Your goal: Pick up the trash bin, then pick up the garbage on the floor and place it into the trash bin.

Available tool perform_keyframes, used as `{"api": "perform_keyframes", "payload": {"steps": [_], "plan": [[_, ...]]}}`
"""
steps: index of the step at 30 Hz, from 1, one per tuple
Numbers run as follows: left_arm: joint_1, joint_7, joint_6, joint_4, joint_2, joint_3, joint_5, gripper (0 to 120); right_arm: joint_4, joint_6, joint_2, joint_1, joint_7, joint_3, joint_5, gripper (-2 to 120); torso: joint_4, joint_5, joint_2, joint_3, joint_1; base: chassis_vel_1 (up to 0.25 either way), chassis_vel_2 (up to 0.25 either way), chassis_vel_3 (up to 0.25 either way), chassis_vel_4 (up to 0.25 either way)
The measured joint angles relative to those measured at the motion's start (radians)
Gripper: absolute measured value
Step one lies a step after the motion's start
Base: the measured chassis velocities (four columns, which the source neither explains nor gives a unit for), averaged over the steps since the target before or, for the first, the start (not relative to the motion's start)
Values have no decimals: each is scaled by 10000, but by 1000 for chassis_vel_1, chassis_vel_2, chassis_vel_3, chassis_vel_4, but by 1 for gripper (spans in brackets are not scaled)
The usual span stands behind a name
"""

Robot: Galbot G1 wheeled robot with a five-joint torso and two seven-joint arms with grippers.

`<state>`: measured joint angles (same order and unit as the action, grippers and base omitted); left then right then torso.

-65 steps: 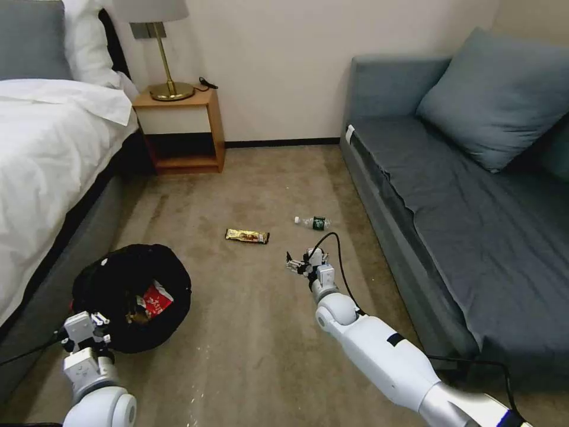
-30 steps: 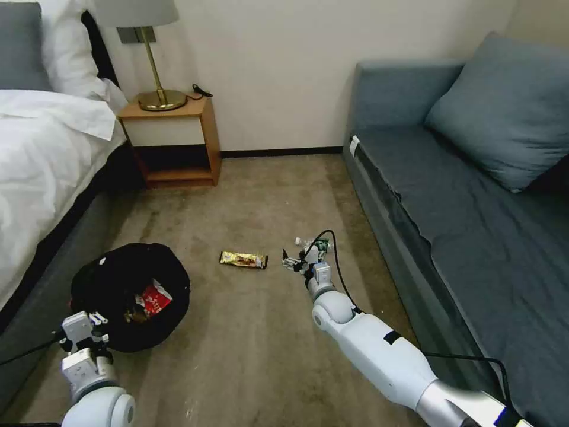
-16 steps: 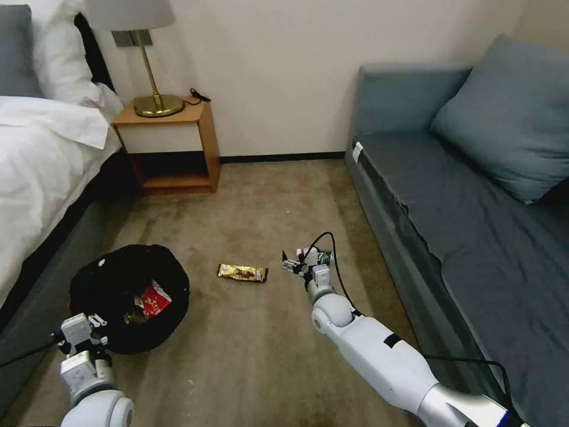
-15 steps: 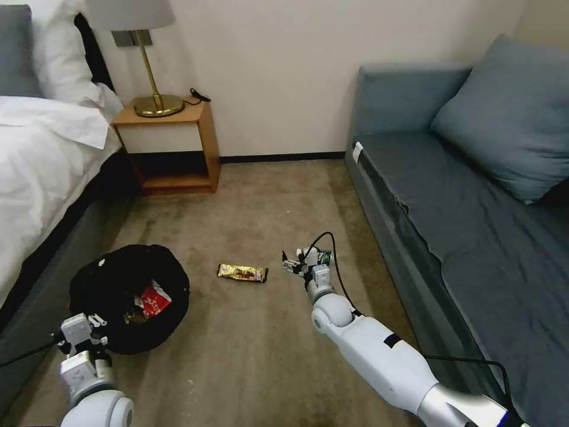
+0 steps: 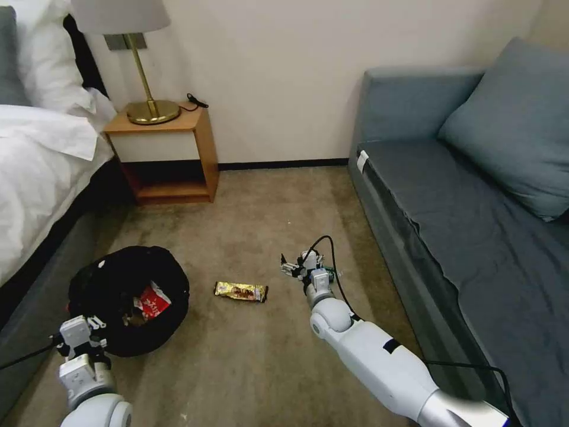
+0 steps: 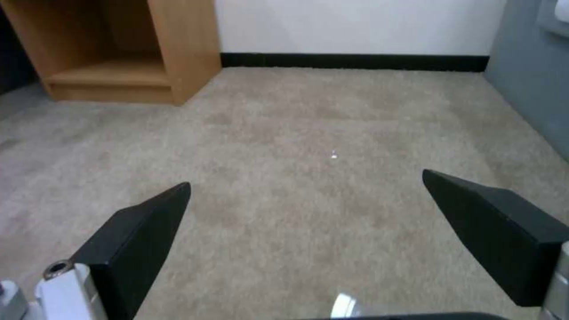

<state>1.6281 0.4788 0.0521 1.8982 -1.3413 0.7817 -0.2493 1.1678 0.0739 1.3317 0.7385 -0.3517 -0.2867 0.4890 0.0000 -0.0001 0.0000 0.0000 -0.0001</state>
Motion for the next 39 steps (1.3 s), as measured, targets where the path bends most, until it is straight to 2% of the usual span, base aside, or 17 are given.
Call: {"api": "perform_keyframes", "payload": {"steps": [27, 32, 36, 38, 39], "plan": [[-3, -52, 202, 113, 13, 12, -65, 3, -128, 137, 88, 168, 37, 20, -344, 100, -1, 1, 0, 0, 0, -121, 121, 117, -119], [-10, -52, 218, 94, -4, 17, -63, 3, -14, 229, 19, 104, 390, -113, -327, 100, -1, 0, 0, 1, 1, -89, 96, 94, -84], [-5, -52, 219, 94, -1, 30, -59, 3, 119, -34, 5, -31, 659, -243, -240, 100, -1, 0, -1, 1, 1, -27, 27, 23, -19], [34, -52, 219, 100, 33, 66, -59, 3, 134, -409, 29, -219, 863, -403, -196, 100, -1, 0, 0, 0, 1, 0, 0, 0, 0], [79, -51, 219, 103, 84, 121, -64, 3, 134, -939, 62, -428, 1231, -538, -59, 100, 1, 0, 0, 0, 0, 0, 0, 0, 0]]}}
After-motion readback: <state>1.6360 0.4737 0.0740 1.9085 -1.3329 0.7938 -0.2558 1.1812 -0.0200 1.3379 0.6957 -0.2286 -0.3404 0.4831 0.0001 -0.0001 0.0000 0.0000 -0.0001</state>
